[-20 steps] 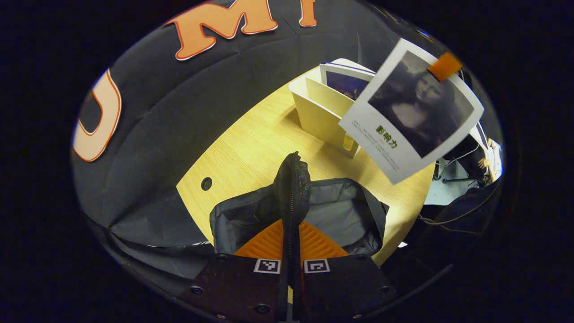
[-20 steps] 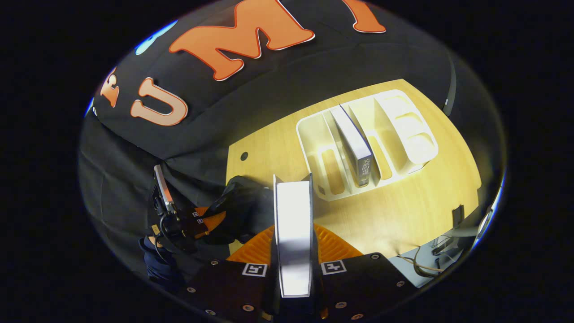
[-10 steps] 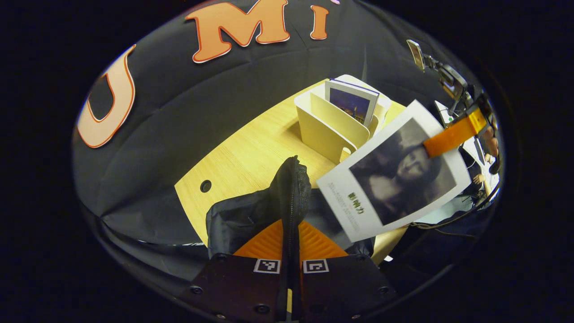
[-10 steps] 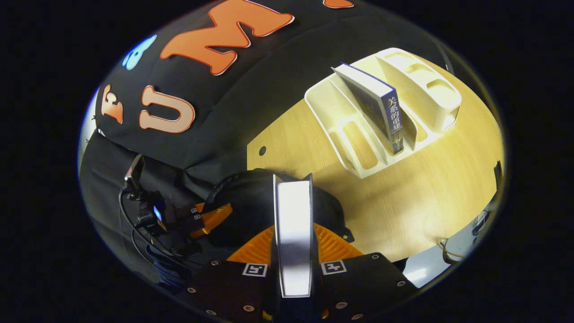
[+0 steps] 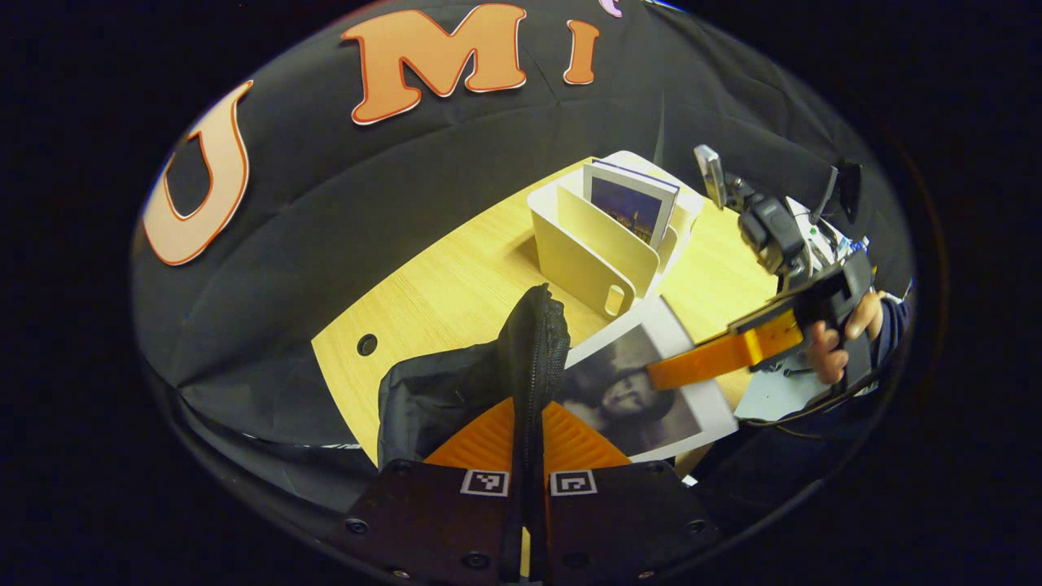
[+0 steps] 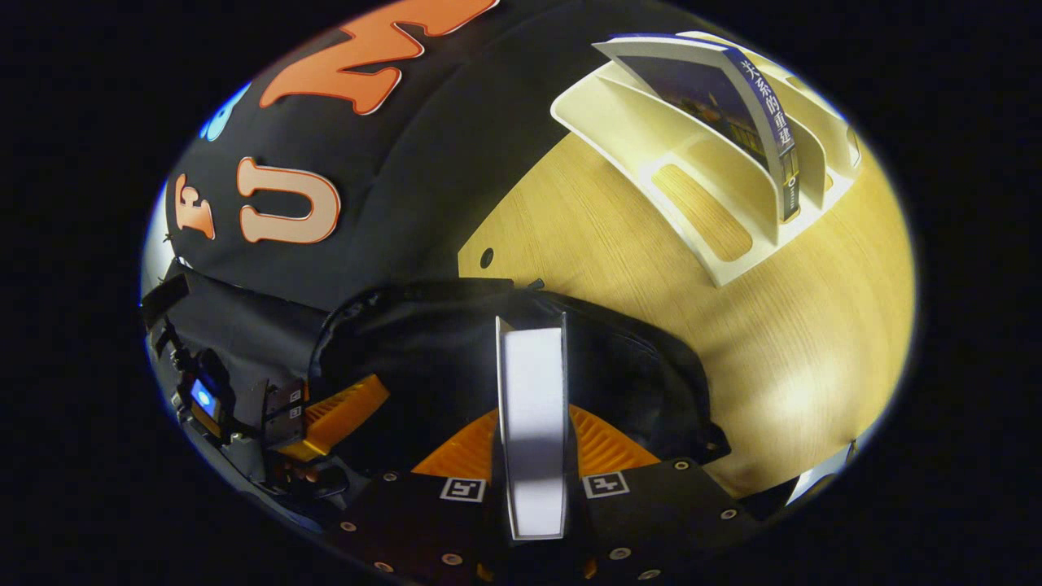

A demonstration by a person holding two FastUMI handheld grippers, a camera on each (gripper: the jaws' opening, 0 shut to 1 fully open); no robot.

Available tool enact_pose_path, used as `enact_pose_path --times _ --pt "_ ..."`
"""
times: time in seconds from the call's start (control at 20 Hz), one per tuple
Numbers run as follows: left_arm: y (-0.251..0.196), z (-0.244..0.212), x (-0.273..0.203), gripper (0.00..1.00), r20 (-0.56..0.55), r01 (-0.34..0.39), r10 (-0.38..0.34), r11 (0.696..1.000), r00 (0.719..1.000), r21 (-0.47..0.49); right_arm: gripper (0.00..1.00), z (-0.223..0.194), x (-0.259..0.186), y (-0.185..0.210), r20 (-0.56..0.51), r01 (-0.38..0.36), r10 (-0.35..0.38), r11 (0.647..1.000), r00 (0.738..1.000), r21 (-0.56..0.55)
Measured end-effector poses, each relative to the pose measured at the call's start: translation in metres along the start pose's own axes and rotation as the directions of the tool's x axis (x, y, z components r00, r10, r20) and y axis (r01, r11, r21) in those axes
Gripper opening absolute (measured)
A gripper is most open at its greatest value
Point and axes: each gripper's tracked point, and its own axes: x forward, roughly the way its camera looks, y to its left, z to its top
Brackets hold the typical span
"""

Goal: Open the schoolbag, grab two books from the bookshelf and put them into the schoolbag.

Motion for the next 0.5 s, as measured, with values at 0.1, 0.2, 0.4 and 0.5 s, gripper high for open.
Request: enact_pose_path --times 0.1,0.2,0.4,0.5 --pt "-0.005 -0.002 0.000 0.05 0.006 0.008 -0.008 1.000 1.000 -0.022 0.29 0.002 0.016 0.005 0.022 -0.029 0.028 1.000 0.999 0.004" --pt "-0.008 0.000 0.000 0.04 0.011 0.007 -0.007 0.999 1.000 -0.037 0.29 -0.001 0.033 0.008 0.029 -0.041 0.040 0.999 0.999 0.026" --pt "-0.017 -0.001 0.003 0.04 0.017 0.024 -0.022 0.997 1.000 -0.076 0.29 -0.015 0.065 0.012 0.026 -0.076 0.075 0.994 0.997 0.072" --pt "-0.017 -0.001 0.003 0.05 0.017 0.016 -0.014 0.996 1.000 -0.089 0.29 -0.023 0.073 0.013 0.010 -0.084 0.083 0.993 0.996 0.082"
